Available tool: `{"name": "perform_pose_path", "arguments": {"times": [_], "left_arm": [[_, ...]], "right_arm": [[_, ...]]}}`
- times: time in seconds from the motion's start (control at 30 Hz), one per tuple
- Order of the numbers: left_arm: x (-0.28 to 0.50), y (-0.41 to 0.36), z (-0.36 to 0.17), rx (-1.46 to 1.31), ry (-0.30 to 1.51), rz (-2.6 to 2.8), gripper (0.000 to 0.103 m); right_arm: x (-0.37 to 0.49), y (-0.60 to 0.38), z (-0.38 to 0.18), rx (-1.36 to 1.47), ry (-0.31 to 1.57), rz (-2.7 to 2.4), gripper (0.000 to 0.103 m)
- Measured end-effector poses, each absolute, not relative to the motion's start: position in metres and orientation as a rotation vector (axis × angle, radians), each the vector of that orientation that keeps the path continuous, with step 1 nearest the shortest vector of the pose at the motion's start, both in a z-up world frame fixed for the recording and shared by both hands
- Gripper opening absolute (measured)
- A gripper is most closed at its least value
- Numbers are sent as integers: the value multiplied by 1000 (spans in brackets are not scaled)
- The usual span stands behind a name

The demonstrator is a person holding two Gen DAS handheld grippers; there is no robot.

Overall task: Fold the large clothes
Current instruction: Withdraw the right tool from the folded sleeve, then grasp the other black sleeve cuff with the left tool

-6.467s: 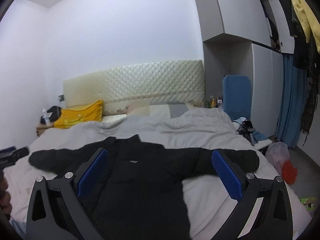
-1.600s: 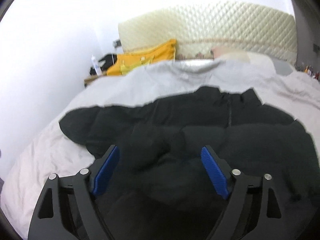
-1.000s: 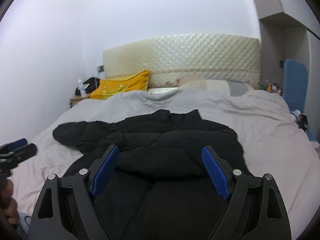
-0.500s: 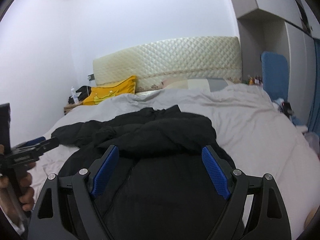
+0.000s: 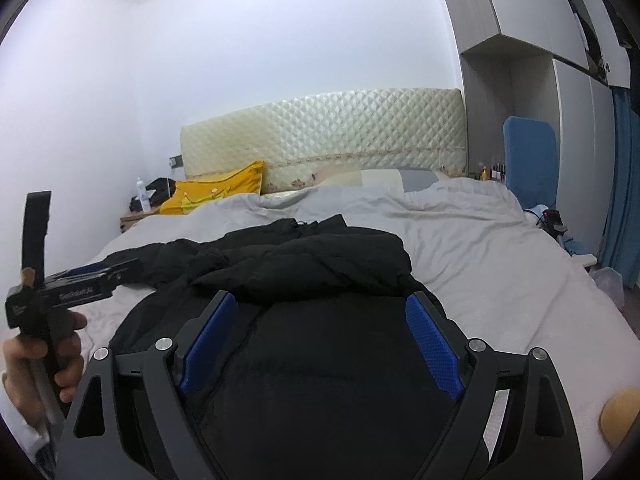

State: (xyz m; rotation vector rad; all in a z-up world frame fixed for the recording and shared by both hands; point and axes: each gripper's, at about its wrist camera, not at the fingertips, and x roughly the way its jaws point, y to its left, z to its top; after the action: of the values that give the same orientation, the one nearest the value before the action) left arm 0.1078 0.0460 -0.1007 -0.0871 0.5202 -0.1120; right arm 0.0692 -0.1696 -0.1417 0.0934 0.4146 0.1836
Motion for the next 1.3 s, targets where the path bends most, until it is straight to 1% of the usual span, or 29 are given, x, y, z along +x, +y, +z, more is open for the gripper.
{"name": "perform_pose_path", "arguments": {"times": [0.1,0.17,0.4,0.47,0.7,1.03,1.17,1.3], "left_arm": [[108,46,-105,-72,525,-101,103],[112,45,-107,-59,538,-92,103],[131,68,-105,-39,577,-55,103],[136,81,-104,-35,581,-38,103],[158,130,-89,-29,608,-11,103],[212,243,-57,-134,674,139,103],[228,286,-59,-108,667,262,103],[242,329,-76,-149,705,332,103]], "right_arm": [[66,-174,-145,119,413,192,91],[66,-178,-148,136,413,188,97],[68,-181,-152,137,418,173,99],[69,-180,-154,134,422,169,102],[65,-179,-154,132,407,155,103],[70,-176,-158,130,391,140,103],[71,-176,-161,130,381,136,103],[73,-175,-162,125,380,128,103]]}}
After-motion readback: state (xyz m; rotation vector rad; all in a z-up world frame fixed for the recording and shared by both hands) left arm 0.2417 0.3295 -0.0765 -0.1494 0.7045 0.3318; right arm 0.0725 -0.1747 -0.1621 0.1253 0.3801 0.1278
